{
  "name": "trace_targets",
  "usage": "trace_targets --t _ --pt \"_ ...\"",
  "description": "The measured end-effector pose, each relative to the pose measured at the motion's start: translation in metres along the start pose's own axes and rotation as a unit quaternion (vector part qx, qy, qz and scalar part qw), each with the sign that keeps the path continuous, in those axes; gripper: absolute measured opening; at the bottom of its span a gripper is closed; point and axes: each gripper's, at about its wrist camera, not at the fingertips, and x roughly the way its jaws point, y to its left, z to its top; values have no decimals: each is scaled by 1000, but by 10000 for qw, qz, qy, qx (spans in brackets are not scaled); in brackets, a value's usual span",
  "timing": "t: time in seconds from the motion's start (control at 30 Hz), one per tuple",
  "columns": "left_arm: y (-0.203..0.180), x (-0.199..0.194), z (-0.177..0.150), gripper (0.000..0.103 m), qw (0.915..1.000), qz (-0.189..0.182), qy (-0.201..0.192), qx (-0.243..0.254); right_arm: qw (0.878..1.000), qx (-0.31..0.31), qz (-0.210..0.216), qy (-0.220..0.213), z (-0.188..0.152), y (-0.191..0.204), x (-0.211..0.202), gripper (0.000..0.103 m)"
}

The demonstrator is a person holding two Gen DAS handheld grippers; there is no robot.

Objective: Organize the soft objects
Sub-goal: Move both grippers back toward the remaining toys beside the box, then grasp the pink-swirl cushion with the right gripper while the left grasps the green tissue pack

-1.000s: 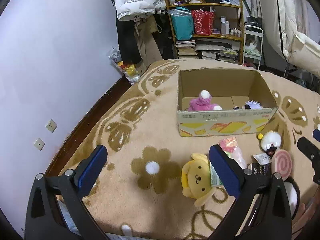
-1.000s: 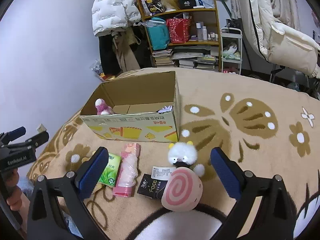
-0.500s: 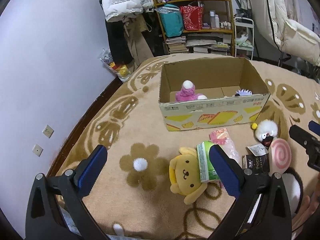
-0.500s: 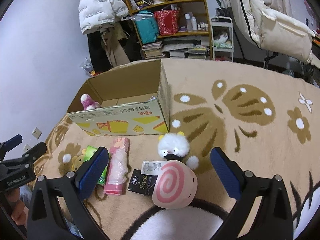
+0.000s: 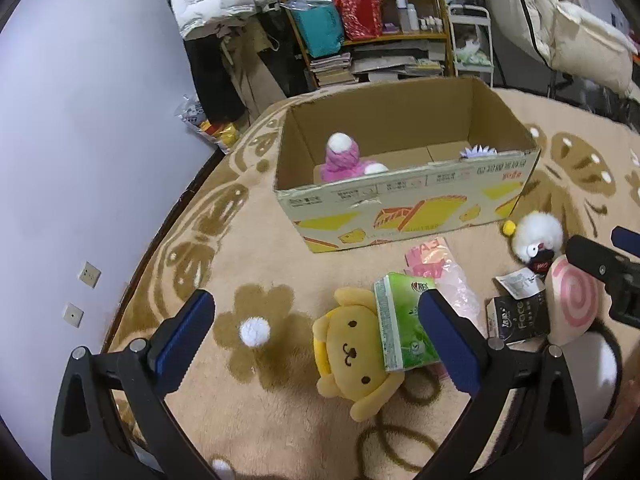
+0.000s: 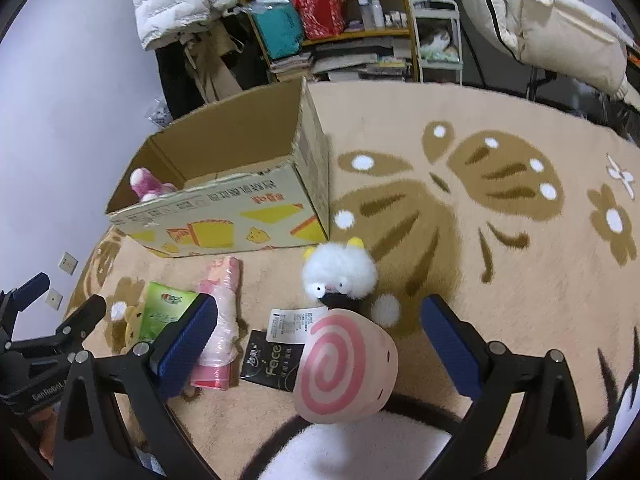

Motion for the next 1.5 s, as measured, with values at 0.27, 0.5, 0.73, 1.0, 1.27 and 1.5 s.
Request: trace_targets --t 0.27,0.5,0.73,1.0,1.27,1.5 --pt "-17 24 -1 101 9995 -46 197 247 9996 126 -49 264 0 -7 16 103" --pt "-32 39 1 101 9987 -124 269 410 9989 239 -92 404 1 -12 24 103" --pt "-41 55 0 101 9979 -159 389 500 9981 258 -94 556 1 -13 33 103" --pt "-55 67 -3 101 9961 -378 415 685 9970 369 42 678 1 -16 40 90" --pt "-70 81 -11 100 9928 -392 590 966 9954 388 91 873 -3 -15 46 88" --pt "-77 85 -16 75 9912 -259 576 1163 9923 380 22 1181 -8 -12 53 81"
